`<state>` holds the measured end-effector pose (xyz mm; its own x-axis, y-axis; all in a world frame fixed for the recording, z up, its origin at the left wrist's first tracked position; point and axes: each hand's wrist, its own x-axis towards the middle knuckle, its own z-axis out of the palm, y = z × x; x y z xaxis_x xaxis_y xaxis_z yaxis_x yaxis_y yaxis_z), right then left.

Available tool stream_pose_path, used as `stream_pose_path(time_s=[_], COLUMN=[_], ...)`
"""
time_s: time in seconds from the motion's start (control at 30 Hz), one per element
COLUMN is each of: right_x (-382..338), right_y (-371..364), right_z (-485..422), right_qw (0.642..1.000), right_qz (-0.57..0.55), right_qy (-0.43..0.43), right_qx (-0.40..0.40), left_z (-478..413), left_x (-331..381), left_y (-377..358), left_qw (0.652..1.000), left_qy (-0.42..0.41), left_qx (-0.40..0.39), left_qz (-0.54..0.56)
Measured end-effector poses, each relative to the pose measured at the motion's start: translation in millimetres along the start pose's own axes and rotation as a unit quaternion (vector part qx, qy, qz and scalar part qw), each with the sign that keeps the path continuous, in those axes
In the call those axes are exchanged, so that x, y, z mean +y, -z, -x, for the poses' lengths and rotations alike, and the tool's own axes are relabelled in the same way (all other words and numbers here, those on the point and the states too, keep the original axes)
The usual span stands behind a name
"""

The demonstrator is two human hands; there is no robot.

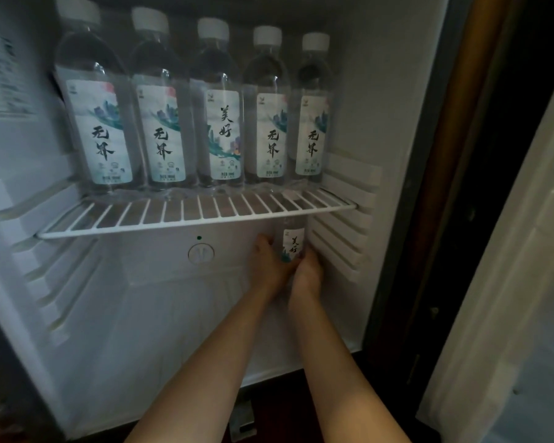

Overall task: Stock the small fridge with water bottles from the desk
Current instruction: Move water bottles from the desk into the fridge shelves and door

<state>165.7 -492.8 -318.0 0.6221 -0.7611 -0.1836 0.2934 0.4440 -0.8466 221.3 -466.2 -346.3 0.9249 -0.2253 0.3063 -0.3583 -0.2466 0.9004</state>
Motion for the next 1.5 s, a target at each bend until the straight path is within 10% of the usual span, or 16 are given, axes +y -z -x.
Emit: stream_pose_path(time_s=[0.3,0.67,1.03,1.5], right_x=[13.0,8.0,57.5,117.2], right_y=[7.8,8.0,18.7,-43.9], right_z=[12.4,76.0,191.4,324.1], right_qw=[0.985,0.994,0.961,0.832], right_qz=[0.158,0.100,0.137,0.275], right_qy=[0.066,0.037,-0.127,-0.203], right_qx=[-0.037,0.017,-0.204,-0.437], left_z=[6.0,78.6,225.0,313.4], left_x=[16.5,24.7,-13.9,-62.9], left_y=[9.5,77.3,214.9,417.3], left_qw=[0.997,0.998,0.997,0.932], left_qy=[0.025,0.051,0.056,0.168], left_qx=[-0.061,-0.021,0.014,0.259], left_qz=[-0.041,-0.023,-0.058,-0.188])
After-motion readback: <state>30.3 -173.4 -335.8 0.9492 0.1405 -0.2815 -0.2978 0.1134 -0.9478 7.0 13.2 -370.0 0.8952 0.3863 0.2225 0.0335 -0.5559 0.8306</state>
